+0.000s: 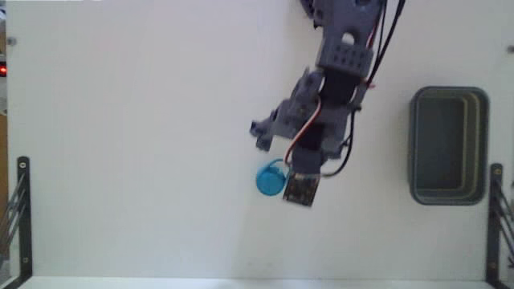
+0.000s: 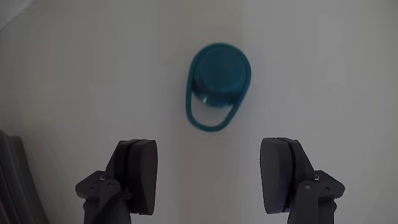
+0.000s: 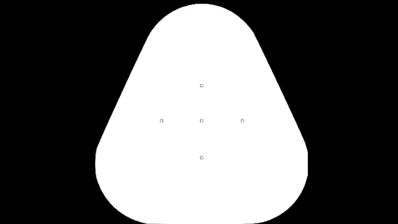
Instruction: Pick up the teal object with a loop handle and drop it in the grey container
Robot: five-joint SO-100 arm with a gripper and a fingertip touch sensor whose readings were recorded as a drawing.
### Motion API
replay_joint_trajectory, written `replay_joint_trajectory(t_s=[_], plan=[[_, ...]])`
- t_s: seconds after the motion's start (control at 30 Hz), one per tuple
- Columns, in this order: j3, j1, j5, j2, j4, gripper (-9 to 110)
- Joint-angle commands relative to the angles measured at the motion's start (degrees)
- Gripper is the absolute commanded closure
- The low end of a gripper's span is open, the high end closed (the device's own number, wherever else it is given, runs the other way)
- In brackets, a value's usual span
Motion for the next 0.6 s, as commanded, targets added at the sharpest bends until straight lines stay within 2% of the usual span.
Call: replay_joint_trajectory(t_s=[0.0, 0.57], plan=[[-5.0, -0.1, 0.3, -2.0, -2.1, -9], [-21.9, -0.1, 0.3, -22.4, -5.6, -9]])
